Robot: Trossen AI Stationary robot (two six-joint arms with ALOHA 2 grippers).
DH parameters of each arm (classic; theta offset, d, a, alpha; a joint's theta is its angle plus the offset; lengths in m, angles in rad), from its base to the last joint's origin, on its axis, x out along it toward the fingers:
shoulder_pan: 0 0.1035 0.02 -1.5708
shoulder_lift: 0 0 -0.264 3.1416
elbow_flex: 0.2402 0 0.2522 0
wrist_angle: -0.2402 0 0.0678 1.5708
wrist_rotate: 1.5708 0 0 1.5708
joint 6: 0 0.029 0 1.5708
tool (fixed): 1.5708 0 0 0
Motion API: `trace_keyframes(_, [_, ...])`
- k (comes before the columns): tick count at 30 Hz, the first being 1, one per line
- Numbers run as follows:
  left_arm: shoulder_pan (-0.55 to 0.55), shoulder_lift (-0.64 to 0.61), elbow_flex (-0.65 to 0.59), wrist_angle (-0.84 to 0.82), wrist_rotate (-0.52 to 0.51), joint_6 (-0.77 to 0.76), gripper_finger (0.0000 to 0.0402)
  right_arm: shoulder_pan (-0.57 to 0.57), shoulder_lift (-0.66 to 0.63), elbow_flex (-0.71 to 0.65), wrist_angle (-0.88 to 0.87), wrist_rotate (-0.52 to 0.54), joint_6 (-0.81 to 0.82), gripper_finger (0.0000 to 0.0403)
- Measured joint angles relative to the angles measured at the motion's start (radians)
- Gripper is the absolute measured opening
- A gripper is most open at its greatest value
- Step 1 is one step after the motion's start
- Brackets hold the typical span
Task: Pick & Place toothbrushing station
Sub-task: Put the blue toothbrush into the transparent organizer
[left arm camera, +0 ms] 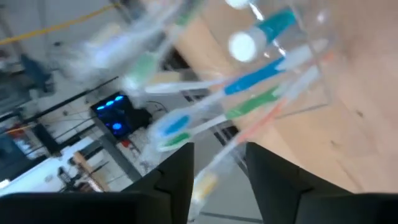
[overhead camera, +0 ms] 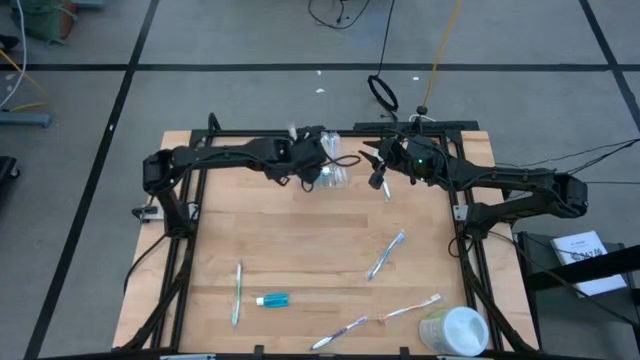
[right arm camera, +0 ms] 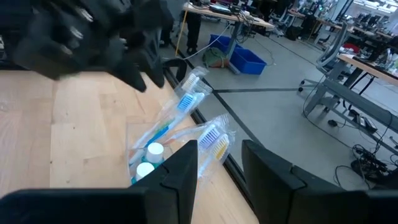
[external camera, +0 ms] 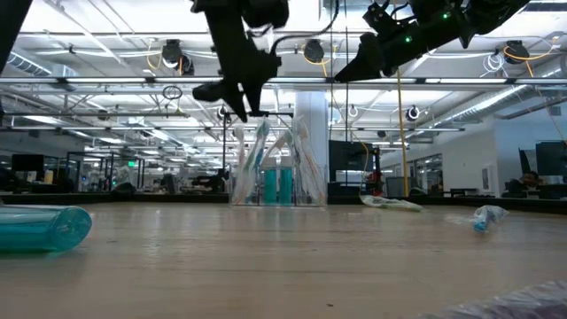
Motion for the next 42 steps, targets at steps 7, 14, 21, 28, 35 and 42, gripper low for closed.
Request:
trace_keyframes(7, [-0.012,-0.139,0.049,0.002,0.07,-0.231,0.0165,0.0,0.0,0.0,-0.01,0.0,0.103,0.0116])
trace_keyframes(14, [0.007,-0.315,0.054,-0.072,0.112,-0.807,0.0154,-0.019,0.0,0.0,-0.151,0.003,0.224,0.0116])
trace_keyframes(21, [0.023,-0.414,0.054,-0.313,0.171,-1.22,0.0152,-0.096,0.006,0.0,-0.339,0.005,0.398,0.0116])
trace_keyframes(28, [-0.001,-0.42,0.053,-0.524,0.209,-1.316,0.0152,-0.15,0.031,-0.05,-0.401,0.001,0.482,0.0116])
trace_keyframes(35, [-0.005,-0.43,0.002,-0.544,0.26,-1.294,0.0152,-0.178,0.03,-0.103,-0.396,0.0,0.531,0.0116])
trace_keyframes(42, [-0.007,-0.471,-0.177,-0.427,0.265,-1.284,0.0152,-0.184,0.032,-0.176,-0.296,-0.032,0.552,0.0116])
